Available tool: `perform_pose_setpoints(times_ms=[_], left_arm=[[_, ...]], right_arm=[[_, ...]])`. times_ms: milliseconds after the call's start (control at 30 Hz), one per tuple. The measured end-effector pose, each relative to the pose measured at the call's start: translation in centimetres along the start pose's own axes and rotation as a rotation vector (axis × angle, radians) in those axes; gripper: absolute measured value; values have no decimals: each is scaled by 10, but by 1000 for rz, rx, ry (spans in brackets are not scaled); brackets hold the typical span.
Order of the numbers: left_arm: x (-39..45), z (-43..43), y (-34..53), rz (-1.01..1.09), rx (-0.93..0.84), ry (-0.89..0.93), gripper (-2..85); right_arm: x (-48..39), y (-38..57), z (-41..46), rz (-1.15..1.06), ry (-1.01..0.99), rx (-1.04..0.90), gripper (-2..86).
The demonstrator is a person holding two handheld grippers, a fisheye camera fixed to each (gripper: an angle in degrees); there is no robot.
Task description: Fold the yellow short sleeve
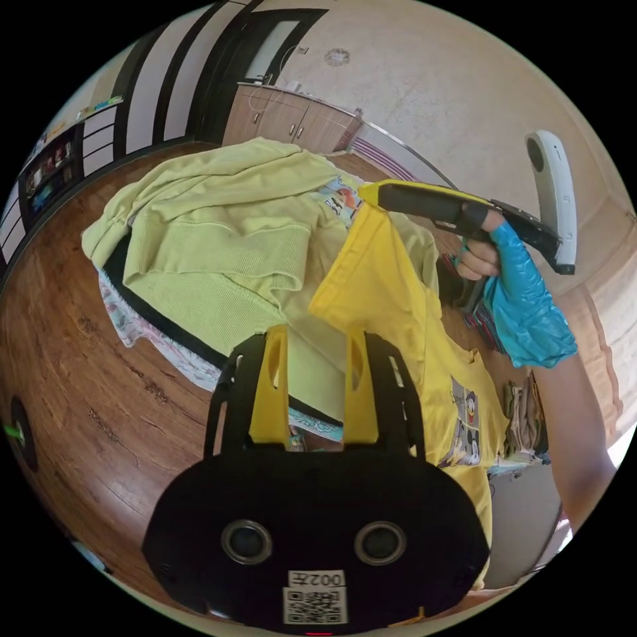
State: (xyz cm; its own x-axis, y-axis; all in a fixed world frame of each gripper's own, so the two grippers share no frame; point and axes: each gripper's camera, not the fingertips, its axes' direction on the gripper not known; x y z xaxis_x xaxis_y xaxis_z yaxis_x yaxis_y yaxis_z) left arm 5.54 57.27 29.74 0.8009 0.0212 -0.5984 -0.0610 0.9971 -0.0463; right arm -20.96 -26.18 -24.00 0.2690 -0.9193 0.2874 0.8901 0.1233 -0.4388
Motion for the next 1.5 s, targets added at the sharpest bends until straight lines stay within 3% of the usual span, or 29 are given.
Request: perform_pose_setpoints(times_ms=[367, 567, 933, 1033, 1200, 1500], left_arm=[[22, 17, -19, 0, 84, -71, 10], [38, -33, -28, 28, 171, -93, -7], [139, -90, -51, 287, 204, -43, -7], [177, -95, -50, 382, 178, 39, -7], [243, -71, -39, 531, 77, 156, -6], [315, 20, -1, 612, -156, 154, 9]], right_arm=[[-6, 21, -1, -18, 11, 3, 7], [-7, 34, -19, -20, 64, 50, 6], [-1, 128, -101, 43, 139, 181, 5], [-1, 175, -124, 65, 240, 169, 5], [16, 265, -138, 199, 225, 155, 5], [39, 394, -96, 379, 191, 33, 20]])
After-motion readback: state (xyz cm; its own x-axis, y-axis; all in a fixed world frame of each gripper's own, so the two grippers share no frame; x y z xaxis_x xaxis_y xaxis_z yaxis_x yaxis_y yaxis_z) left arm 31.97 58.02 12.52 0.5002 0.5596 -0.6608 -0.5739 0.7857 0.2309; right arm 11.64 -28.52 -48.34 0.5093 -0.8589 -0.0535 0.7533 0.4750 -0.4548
